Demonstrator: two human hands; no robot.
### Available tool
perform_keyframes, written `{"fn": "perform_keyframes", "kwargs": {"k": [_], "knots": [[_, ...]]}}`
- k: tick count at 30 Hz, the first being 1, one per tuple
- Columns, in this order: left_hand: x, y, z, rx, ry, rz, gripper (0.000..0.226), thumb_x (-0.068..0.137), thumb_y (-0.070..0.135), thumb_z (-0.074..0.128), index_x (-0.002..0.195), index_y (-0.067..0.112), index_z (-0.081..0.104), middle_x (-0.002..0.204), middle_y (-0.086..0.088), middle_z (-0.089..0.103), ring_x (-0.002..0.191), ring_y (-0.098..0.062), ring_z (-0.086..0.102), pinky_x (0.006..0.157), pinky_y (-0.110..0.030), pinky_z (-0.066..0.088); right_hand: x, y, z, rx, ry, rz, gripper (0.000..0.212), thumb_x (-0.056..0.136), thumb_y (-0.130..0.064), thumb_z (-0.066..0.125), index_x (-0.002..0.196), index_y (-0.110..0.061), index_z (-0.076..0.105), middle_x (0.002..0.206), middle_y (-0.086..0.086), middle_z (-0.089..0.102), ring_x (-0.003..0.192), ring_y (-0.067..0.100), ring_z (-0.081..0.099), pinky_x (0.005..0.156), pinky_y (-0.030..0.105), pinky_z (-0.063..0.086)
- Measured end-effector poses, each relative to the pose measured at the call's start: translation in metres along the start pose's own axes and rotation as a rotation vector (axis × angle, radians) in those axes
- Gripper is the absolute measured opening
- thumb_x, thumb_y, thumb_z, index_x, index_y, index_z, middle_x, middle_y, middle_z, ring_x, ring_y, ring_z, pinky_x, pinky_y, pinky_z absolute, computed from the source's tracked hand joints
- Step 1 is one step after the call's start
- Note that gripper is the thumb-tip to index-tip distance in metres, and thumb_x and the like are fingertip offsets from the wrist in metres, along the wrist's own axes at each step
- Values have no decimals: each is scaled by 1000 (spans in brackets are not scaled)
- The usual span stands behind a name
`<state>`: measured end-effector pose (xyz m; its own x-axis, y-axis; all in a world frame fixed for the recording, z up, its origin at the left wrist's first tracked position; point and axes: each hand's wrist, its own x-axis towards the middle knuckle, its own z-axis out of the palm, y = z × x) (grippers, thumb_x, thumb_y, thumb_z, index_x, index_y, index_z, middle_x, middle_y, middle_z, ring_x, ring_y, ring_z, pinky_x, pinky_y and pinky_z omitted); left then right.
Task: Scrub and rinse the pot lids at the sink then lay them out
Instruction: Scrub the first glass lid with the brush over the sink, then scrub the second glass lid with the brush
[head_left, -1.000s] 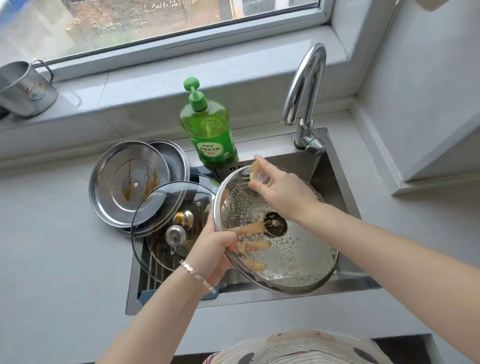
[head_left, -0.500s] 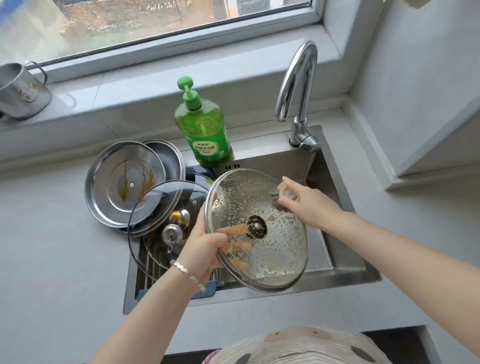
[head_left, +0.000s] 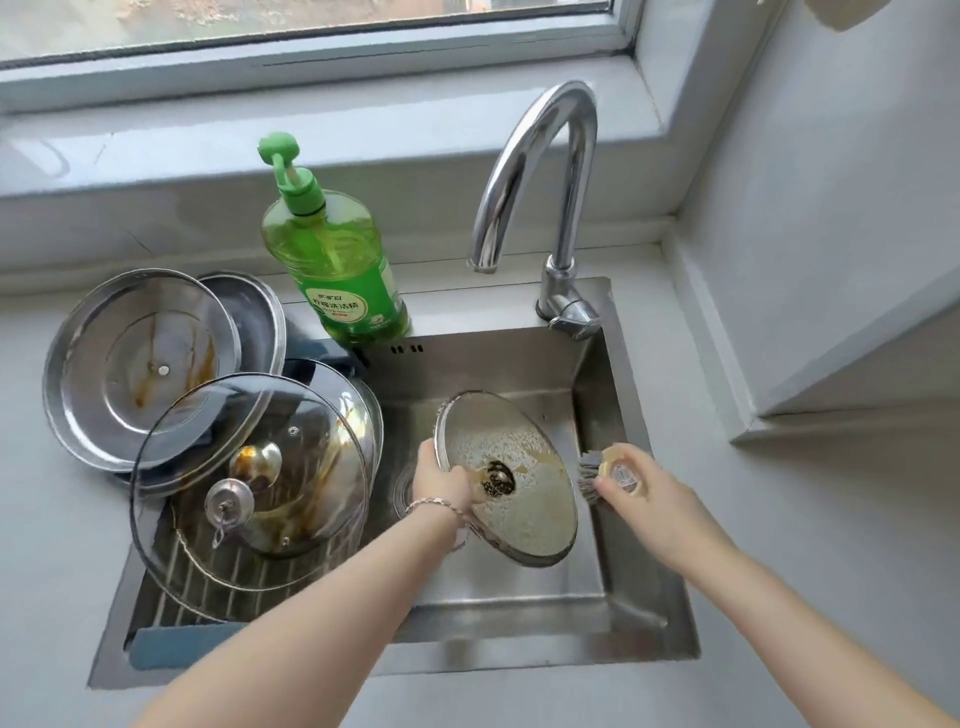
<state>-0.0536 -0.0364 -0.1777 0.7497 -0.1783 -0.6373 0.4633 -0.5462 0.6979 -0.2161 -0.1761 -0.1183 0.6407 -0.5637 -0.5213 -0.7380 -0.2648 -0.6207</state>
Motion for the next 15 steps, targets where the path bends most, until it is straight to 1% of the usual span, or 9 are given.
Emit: {"fn": "perform_keyframes", "kwargs": {"k": [2,4,5,7,8,10,12,13,15], "knots": [[21,-14,16,-150,36,-91,37,87,-5,36,111,23,42,96,-24,63,59,-32,63,62,-53,54,8,4,0,11,-3,-3,12,91,-43,51,103,-41,46,96,-4,61,90,20,56,77,29,42],[38,-23,30,-242,45,-136,34,90,-5,36,110,23,39,82,-17,61,44,-22,59,48,-41,53,16,7,-2,5,-4,-5,12,91,-43,51,101,-42,45,90,-5,60,87,20,56,76,29,42],[46,-27,36,-265,47,-134,34,91,-5,37,110,23,38,78,-14,58,39,-17,57,46,-36,52,20,8,-3,-1,-8,-5,12,90,-44,51,101,-42,45,90,-5,61,86,20,57,75,29,42],[56,-31,46,-285,35,-140,34,92,-3,39,110,26,38,85,-16,58,37,-14,57,58,-44,54,30,10,-5,0,-7,1,16,90,-45,51,104,-44,44,92,-5,63,87,21,58,74,29,45],[61,-36,51,-284,22,-153,34,93,-2,41,111,27,38,91,-18,58,39,-14,59,67,-50,54,33,10,-5,6,-6,2,17,90,-46,51,105,-44,43,93,-4,63,88,21,59,75,30,45],[68,-43,57,-240,3,-206,33,93,4,45,118,25,37,102,-18,57,51,-20,64,75,-51,52,37,11,-3,11,-2,1,18,90,-45,52,105,-46,42,95,-4,64,90,20,59,79,31,45],[73,-48,58,-84,-13,-289,46,92,13,52,131,18,29,114,-18,55,75,-30,64,75,-45,53,36,14,-1,21,-6,7,19,90,-44,52,107,-45,43,96,-6,63,90,18,58,78,30,44],[73,-47,57,10,-39,-339,55,90,17,56,136,13,26,117,-18,55,81,-30,61,74,-42,54,33,14,1,23,-12,11,20,90,-43,52,109,-44,44,97,-7,63,90,17,58,77,29,43],[70,-46,52,119,-100,-421,69,86,23,63,138,5,21,111,-17,56,79,-26,59,70,-34,53,29,15,3,19,-24,14,21,91,-43,52,110,-43,43,97,-8,62,91,16,58,74,27,41]]}}
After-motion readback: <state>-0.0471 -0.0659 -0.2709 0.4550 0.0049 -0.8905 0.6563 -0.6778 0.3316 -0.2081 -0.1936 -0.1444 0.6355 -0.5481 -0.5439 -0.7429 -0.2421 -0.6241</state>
